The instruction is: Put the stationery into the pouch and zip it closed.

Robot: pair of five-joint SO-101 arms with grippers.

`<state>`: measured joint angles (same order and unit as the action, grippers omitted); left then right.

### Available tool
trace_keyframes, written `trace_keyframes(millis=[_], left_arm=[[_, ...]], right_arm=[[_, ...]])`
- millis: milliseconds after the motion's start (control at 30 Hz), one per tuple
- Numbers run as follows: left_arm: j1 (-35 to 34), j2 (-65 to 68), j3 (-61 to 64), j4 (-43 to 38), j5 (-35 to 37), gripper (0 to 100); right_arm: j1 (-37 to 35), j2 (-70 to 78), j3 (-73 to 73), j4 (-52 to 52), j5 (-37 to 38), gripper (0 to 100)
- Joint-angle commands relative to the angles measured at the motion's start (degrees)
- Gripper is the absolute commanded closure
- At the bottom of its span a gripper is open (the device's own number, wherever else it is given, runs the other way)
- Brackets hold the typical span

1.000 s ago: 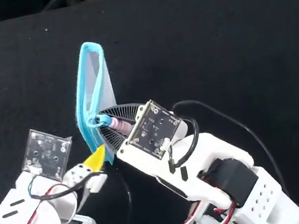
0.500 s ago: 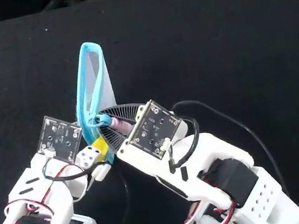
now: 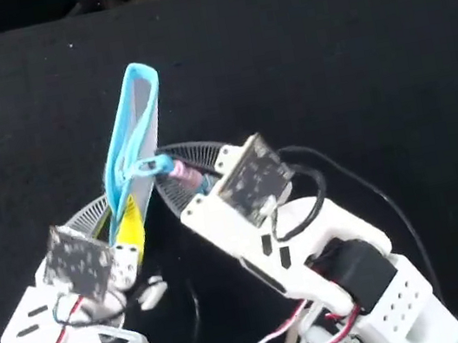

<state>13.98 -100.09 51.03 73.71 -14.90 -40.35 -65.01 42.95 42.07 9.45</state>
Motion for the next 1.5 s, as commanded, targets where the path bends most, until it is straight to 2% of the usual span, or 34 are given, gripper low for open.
trace_keyframes(millis=[0,167,500,767,1067,1467], left_arm=[[-0.1,-1.6,0.6,3.4,-3.3,97],[-0.1,-1.6,1.5,5.4,-3.6,97],[0.3,-1.6,3.6,5.6,-3.6,97],[0.3,-1.6,3.4,6.8,-3.6,97],[0.2,-1.6,3.5,7.1,-5.4,97],[0.3,-1.6,3.6,7.2,-5.4,97]], right_arm=[[4.8,-0.7,-0.3,-3.5,-3.3,98.8],[5.6,-0.7,2.1,-7.4,-3.6,98.8],[6.3,0.3,2.5,-7.5,-3.6,98.8],[15.2,12.9,-1.4,-9.8,-3.7,98.8],[15.6,18.3,-6.6,-9.9,-3.7,98.8],[21.4,35.2,-21.9,-9.5,-3.6,98.8]])
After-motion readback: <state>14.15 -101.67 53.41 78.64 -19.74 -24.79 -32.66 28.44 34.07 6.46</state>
